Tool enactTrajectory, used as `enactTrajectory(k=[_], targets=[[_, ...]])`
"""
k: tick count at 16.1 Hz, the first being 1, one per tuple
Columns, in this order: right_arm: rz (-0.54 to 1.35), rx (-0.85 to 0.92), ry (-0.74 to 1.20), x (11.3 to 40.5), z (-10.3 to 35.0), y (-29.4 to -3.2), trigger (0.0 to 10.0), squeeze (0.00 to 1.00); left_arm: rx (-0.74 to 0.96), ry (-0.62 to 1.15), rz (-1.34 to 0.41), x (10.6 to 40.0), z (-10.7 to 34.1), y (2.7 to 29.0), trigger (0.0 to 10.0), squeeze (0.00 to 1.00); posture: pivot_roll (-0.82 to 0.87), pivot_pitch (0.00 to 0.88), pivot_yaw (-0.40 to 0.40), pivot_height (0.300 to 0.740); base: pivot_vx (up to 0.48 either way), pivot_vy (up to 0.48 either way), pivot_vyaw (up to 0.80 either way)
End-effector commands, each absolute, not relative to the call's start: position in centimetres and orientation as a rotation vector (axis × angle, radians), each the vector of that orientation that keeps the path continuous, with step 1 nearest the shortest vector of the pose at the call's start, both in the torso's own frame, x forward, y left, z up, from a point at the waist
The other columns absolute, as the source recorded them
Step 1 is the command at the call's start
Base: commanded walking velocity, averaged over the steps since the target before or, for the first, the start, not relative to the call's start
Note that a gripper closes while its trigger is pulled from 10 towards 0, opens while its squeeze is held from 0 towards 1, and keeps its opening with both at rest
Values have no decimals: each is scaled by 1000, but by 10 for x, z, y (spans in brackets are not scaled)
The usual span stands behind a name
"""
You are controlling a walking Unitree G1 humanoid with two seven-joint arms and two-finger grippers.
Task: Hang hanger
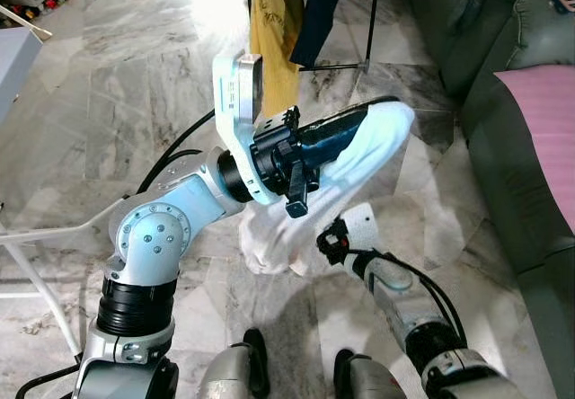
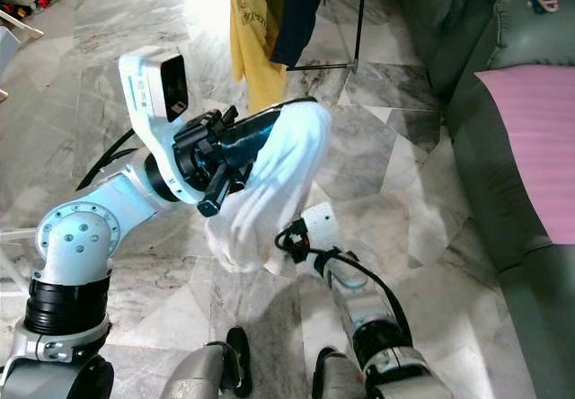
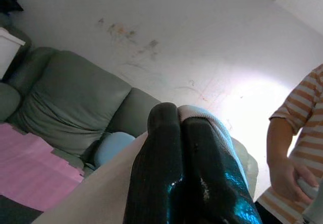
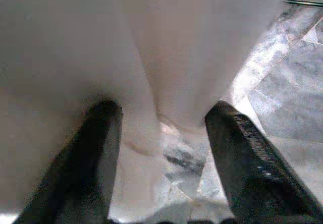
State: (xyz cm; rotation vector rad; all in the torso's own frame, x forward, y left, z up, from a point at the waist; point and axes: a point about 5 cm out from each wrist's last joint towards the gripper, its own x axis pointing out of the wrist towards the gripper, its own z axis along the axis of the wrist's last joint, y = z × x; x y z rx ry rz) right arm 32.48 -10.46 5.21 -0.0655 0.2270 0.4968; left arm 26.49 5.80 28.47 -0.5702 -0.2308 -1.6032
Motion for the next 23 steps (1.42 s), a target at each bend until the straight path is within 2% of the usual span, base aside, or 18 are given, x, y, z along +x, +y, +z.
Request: enactTrajectory(k=[1,7,11,18,23], targets=[[499,-39,253,321,46,-102,0,0,-557,-254,-1622,259,290,58,0,0,-84,249,68,740,0,0,0],[407,-21,270,318,37,-112,0,0,-550,-249,-1607,257,289,57,0,0,-85,248,69,740,0,0,0],[148,17,280,320,34,-152,0,0,-561,-250,-1607,257,288,55,0,0,-97,247,70,740,0,0,0],[-184,-26,99,331,71,-226,0,0,-567,-241,-1565,262,281,58,0,0,-107,247,64,740,0,0,0],[-271,-36,65,330,82,-251,0,0,-557,-249,-1561,264,281,57,0,0,-110,241,66,740,0,0,0]])
